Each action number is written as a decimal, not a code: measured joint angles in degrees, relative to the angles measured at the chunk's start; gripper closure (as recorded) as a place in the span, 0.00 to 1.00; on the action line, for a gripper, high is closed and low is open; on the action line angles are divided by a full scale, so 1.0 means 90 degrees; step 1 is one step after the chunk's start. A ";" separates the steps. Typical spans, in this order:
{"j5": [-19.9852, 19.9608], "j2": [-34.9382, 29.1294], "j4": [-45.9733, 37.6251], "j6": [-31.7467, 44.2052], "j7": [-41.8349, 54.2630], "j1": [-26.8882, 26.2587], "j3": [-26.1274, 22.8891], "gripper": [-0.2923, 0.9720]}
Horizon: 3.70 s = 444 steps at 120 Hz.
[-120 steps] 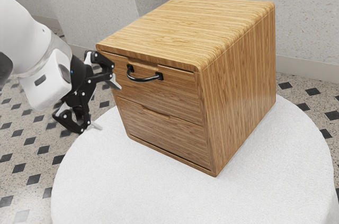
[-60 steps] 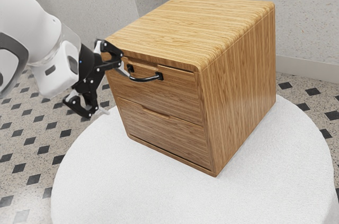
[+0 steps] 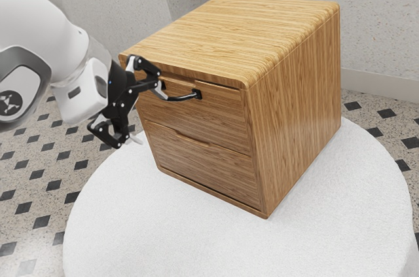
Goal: Pull the drawer handle with one arm to open the drawer
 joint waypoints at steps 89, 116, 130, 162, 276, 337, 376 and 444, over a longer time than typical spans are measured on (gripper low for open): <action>0.0012 0.0063 -0.0294 0.0984 0.0044 0.0056 0.0183 0.23; 0.0003 0.0120 -0.0377 0.1133 0.0007 0.0053 0.0226 0.23; 0.0005 0.0135 -0.0414 0.1180 -0.0014 0.0053 0.0236 0.23; 0.0006 0.0136 -0.0505 0.1230 -0.0060 0.0054 0.0315 0.22; 0.0014 -0.0032 -0.0768 0.1260 -0.0206 0.0109 0.0403 0.38; 0.0016 -0.0674 -0.1126 0.0951 -0.0258 0.0160 0.0331 0.40; 0.0012 -0.0911 -0.1201 0.0625 -0.0272 0.0196 0.0308 0.41; 0.0019 -0.1384 -0.1392 0.0119 -0.0286 0.0331 0.0147 0.41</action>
